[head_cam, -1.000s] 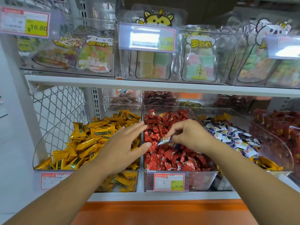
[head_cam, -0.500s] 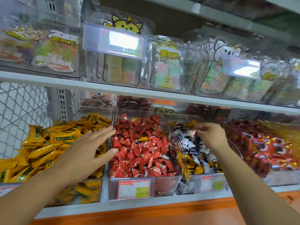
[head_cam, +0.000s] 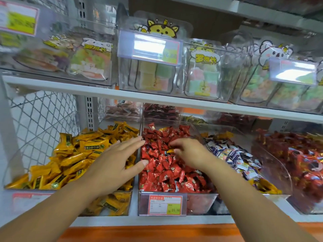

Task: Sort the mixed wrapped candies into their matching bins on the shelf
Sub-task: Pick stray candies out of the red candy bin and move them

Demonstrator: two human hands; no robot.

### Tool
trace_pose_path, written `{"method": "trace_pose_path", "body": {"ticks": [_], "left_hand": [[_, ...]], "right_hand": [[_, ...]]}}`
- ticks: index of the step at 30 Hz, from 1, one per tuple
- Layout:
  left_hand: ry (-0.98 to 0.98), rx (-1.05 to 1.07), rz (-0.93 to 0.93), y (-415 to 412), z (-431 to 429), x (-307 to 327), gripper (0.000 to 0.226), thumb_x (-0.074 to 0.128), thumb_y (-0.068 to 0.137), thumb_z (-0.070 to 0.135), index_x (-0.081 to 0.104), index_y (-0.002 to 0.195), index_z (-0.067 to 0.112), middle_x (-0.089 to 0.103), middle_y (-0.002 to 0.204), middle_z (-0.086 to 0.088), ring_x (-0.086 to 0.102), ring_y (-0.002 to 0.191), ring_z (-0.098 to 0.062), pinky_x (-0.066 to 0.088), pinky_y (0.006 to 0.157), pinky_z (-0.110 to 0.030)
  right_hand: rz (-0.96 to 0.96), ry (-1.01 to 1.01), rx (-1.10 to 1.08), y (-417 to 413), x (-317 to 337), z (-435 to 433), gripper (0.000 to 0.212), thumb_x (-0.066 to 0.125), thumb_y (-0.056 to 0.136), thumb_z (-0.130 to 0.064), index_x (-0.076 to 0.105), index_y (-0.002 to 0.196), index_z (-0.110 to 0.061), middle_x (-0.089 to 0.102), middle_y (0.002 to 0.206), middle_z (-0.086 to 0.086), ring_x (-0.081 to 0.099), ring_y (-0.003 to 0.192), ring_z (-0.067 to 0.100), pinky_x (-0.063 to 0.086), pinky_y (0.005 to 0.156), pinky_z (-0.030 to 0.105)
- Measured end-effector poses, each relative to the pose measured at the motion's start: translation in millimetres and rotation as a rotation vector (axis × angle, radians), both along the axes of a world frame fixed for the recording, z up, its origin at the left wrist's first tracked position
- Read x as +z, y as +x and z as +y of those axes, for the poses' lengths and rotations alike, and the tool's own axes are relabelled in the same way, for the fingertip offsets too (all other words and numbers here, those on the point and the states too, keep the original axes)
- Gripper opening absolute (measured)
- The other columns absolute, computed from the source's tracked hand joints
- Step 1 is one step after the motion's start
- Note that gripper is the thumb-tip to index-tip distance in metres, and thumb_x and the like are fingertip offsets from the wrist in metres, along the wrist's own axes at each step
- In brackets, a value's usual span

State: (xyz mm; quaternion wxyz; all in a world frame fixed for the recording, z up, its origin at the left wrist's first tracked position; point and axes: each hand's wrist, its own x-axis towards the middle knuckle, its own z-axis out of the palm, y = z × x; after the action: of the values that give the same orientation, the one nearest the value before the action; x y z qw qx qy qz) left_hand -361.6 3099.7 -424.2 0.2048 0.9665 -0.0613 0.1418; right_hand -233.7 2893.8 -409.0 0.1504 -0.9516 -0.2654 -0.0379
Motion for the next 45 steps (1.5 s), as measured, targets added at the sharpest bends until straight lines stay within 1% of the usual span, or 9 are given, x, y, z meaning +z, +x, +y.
{"method": "trace_pose_path", "body": {"ticks": [6,15,21,25,31,34,38,43,45], "left_hand": [[0.0,-0.007,-0.007,1,3,-2,0.07,0.021,0.081,0.073,0.013,0.146,0.05,-0.006,0.145,0.036,-0.013,0.122,0.015,-0.01,0.102,-0.013],[-0.041,-0.044,-0.101,10,2,-6,0.072,0.029,0.086,0.073,0.016,0.15,0.043,0.008,0.146,0.032,-0.001,0.136,0.012,0.001,0.114,-0.021],[-0.227,-0.039,-0.272,19,-14,5,0.045,0.057,0.092,0.039,0.046,0.137,0.039,0.041,0.103,0.036,0.041,0.109,0.002,0.031,0.086,-0.007],[-0.304,0.061,-0.407,17,-5,6,0.023,0.052,0.097,0.029,0.049,0.12,0.034,0.047,0.097,0.025,0.045,0.086,0.006,0.035,0.074,-0.006],[-0.402,0.086,-0.292,13,11,-10,0.01,0.045,0.099,0.03,0.044,0.109,0.03,0.045,0.073,0.007,0.043,0.054,-0.008,0.035,0.05,-0.023],[-0.39,0.087,-0.278,13,12,-13,0.011,0.045,0.099,0.032,0.044,0.11,0.031,0.044,0.072,0.009,0.044,0.054,-0.006,0.033,0.05,-0.022],[-0.324,0.096,-0.265,13,12,-13,0.027,0.043,0.099,0.035,0.042,0.126,0.034,0.049,0.096,0.02,0.05,0.072,0.007,0.034,0.057,-0.014],[-0.3,0.085,-0.271,13,13,-13,0.027,0.045,0.098,0.036,0.049,0.125,0.03,0.049,0.111,0.019,0.051,0.091,0.005,0.041,0.075,-0.013],[-0.292,0.085,-0.272,12,13,-13,0.022,0.048,0.097,0.037,0.05,0.118,0.033,0.049,0.105,0.023,0.05,0.087,0.007,0.036,0.07,-0.009]], "right_hand": [[-0.215,-0.243,-0.088,18,-31,23,0.03,0.053,0.092,-0.019,0.065,0.12,-0.017,0.058,0.122,0.01,0.049,0.116,0.03,0.045,0.097,0.039],[0.158,0.571,0.058,-21,27,5,0.016,0.067,0.089,-0.02,0.074,0.102,-0.026,0.068,0.097,-0.021,0.062,0.088,-0.007,0.04,0.073,0.001],[0.406,0.789,0.218,-44,35,25,0.016,0.062,0.092,-0.011,0.073,0.103,-0.013,0.075,0.09,0.007,0.07,0.082,0.016,0.056,0.074,0.023],[0.038,0.381,-0.098,-8,19,18,0.021,0.056,0.096,-0.022,0.07,0.111,-0.021,0.07,0.111,-0.004,0.065,0.103,0.015,0.047,0.091,0.025],[0.091,-0.153,-0.085,23,-27,21,0.08,0.064,0.086,-0.041,0.018,0.151,-0.034,0.03,0.155,0.005,0.037,0.136,0.03,0.028,0.114,0.037],[0.144,0.038,-0.086,26,-29,23,0.073,0.071,0.081,-0.026,0.035,0.143,-0.034,0.056,0.132,0.004,0.063,0.095,0.023,0.049,0.082,0.027],[0.153,0.171,-0.044,21,-25,17,0.036,0.074,0.08,-0.017,0.059,0.11,-0.03,0.062,0.105,-0.004,0.052,0.049,0.007,0.042,0.05,0.022],[0.138,0.031,-0.149,19,-28,18,0.057,0.069,0.076,-0.036,0.049,0.129,-0.041,0.057,0.125,0.006,0.048,0.121,0.026,0.045,0.097,0.036],[0.189,0.032,-0.125,16,-27,20,0.064,0.068,0.077,-0.036,0.043,0.135,-0.046,0.048,0.136,0.012,0.043,0.126,0.027,0.041,0.103,0.039]]}}
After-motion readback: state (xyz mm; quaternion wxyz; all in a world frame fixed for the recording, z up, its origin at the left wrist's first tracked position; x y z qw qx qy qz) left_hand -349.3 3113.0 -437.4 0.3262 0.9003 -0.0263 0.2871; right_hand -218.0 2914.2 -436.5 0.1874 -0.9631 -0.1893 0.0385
